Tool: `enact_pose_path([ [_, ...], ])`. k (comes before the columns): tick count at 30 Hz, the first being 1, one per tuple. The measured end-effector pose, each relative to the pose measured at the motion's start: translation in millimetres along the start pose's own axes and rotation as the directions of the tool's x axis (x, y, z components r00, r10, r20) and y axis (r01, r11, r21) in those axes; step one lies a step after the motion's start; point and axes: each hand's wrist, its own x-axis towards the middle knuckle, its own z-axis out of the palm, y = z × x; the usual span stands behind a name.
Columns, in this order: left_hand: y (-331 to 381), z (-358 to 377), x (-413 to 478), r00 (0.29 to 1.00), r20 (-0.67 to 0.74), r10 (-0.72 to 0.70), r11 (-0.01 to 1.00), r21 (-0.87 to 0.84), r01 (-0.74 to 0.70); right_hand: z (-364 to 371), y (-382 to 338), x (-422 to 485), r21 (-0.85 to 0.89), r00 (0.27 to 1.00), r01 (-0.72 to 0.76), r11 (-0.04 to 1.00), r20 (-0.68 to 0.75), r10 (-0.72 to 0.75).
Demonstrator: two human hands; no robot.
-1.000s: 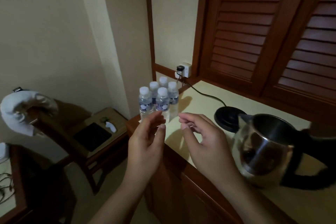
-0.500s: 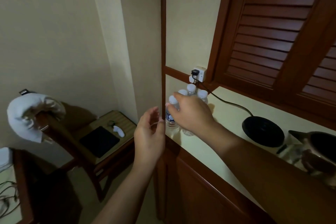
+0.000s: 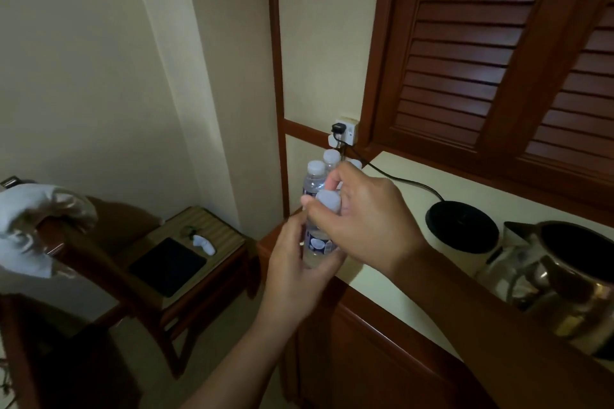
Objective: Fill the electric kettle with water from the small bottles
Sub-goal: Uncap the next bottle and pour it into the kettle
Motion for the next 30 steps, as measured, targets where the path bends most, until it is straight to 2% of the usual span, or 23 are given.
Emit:
enact_pose_path([
  [3,16,16,-7,0.995,0.102,0.014,0.981,-0.195,0.006,-28,3,-11,-0.02,0.998,-0.023,1.0,-0.062,0.022],
  [5,19,24,-9,0.99,0.142,0.01,0.968,-0.25,0.026,-46,11,-18,-0.033,0.992,-0.034,0.999,-0.121,0.029],
  [7,21,35,-9,0.978,0.211,-0.004,0.954,-0.293,0.067,-63,19,-27,0.017,0.982,0.039,0.999,-0.184,-0.035],
  [9,24,45,-11,0.948,0.317,-0.027,0.918,-0.368,0.149,-78,24,-35,0.06,0.98,0.111,0.992,-0.174,-0.099],
  [11,28,55,-13,0.901,0.433,-0.016,0.879,-0.424,0.219,-92,29,-42,0.069,0.988,0.116,0.991,-0.114,-0.108],
  [15,35,72,-11,0.823,0.568,0.019,0.851,-0.441,0.285,-123,42,-55,-0.043,0.991,0.13,0.991,0.026,-0.129],
  [19,44,88,-11,0.746,0.665,0.035,0.837,-0.428,0.342,-148,56,-71,-0.182,0.979,0.093,0.979,0.195,-0.057],
  [23,46,101,-11,0.693,0.719,0.041,0.837,-0.404,0.369,-159,65,-90,-0.186,0.974,0.064,0.98,0.227,-0.021],
  [26,46,111,-13,0.67,0.742,0.021,0.831,-0.386,0.402,-164,67,-103,-0.177,0.979,0.059,0.982,0.201,-0.023],
  [30,49,120,-16,0.657,0.752,0.05,0.869,-0.357,0.343,-168,70,-123,-0.163,0.988,0.058,0.985,0.149,-0.034],
])
